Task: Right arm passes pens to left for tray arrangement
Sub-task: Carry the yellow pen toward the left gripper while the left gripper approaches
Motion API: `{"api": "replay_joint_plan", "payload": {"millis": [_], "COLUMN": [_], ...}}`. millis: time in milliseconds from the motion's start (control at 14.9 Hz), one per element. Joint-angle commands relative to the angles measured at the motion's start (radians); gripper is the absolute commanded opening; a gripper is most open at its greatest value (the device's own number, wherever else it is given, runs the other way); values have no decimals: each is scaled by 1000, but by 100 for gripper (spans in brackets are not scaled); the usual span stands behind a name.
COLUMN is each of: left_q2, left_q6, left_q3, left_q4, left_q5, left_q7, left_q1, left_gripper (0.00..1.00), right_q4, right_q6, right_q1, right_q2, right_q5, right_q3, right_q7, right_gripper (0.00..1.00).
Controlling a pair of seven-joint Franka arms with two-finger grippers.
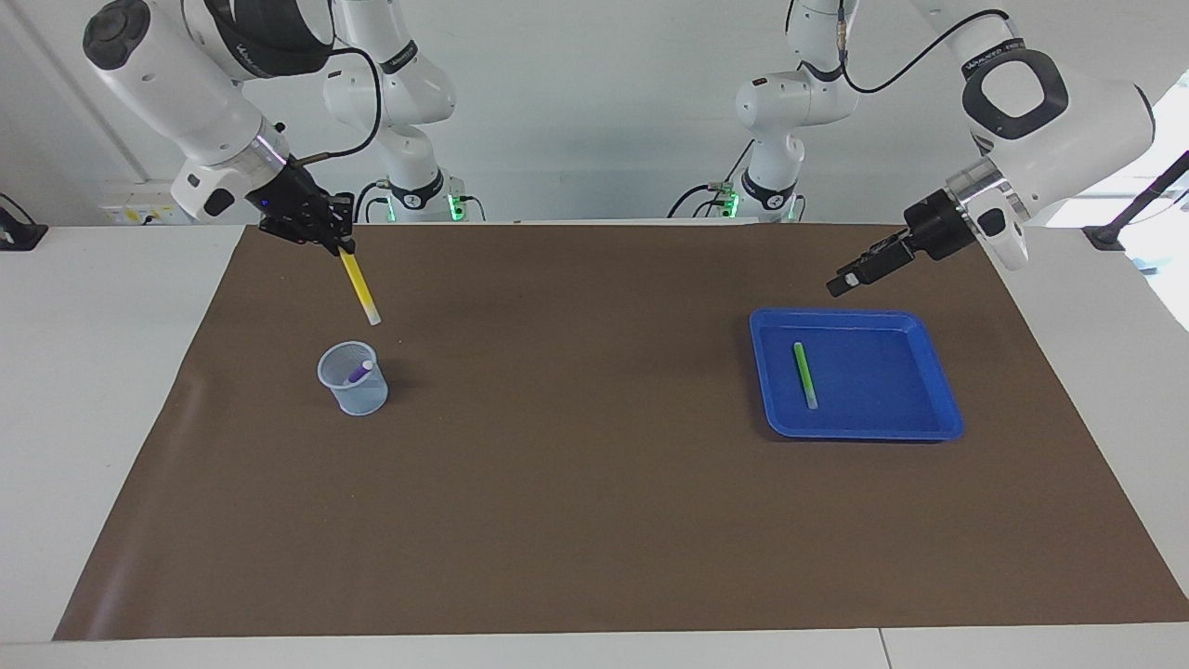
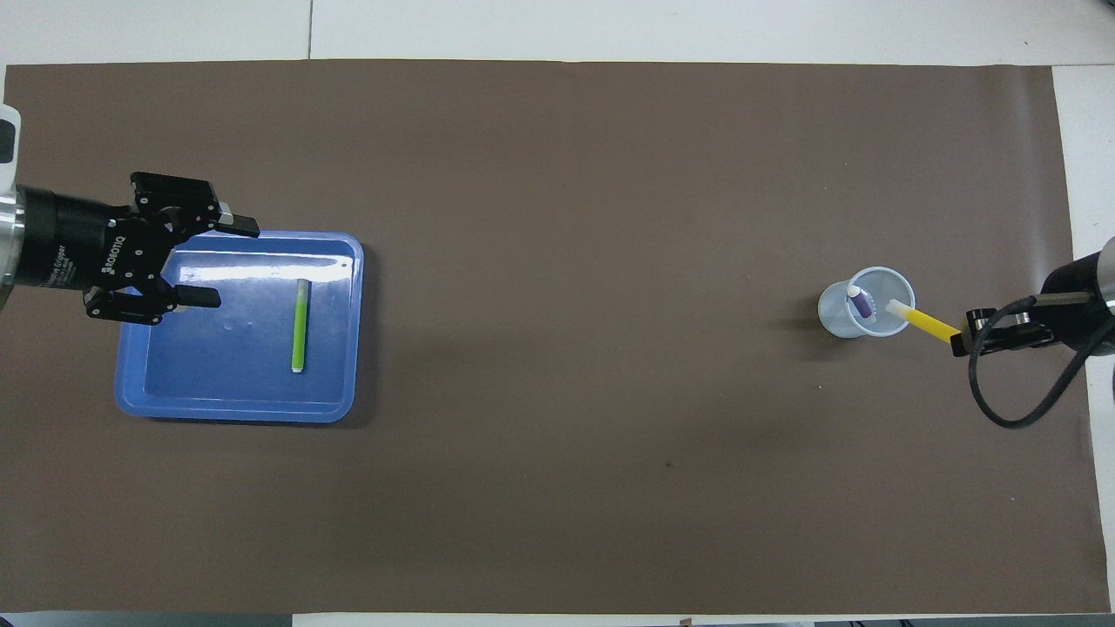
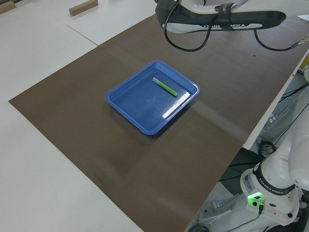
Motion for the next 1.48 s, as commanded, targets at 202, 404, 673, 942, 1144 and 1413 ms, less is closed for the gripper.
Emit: {"api": "replay_joint_plan", "payload": {"millis": [202, 404, 673, 942, 1144, 1413], "left_q2": [-27, -27, -26, -24, -26, -36], "left_q6": [12, 8, -5, -43, -54, -29], "left_q3": [-3, -3, -4, -9, -9, -9], "left_q4": [-134, -186, -239, -252, -260, -294], "left_q5": [-251, -365, -474, -506, -531, -541], "left_q7": [9, 40, 129, 149, 152, 153], "left_q1": [1, -8, -11, -30, -56, -106], "left_gripper": [100, 100, 100, 100, 100, 100], "right_q4": [-14, -28, -35, -31, -22, -2], "right_q6": [124, 281, 440, 627, 726, 740], "right_q1": [-3, -1, 2, 3, 4, 16], "right_q2": [3, 4, 36, 94, 131, 164], "right_q5": [377, 483, 562, 652, 718, 718], "right_q3": [78, 213, 373, 498, 591, 643], "right_q7": [259, 461, 618, 732, 755, 758], "right_gripper": [0, 0, 0, 0, 0, 0]}}
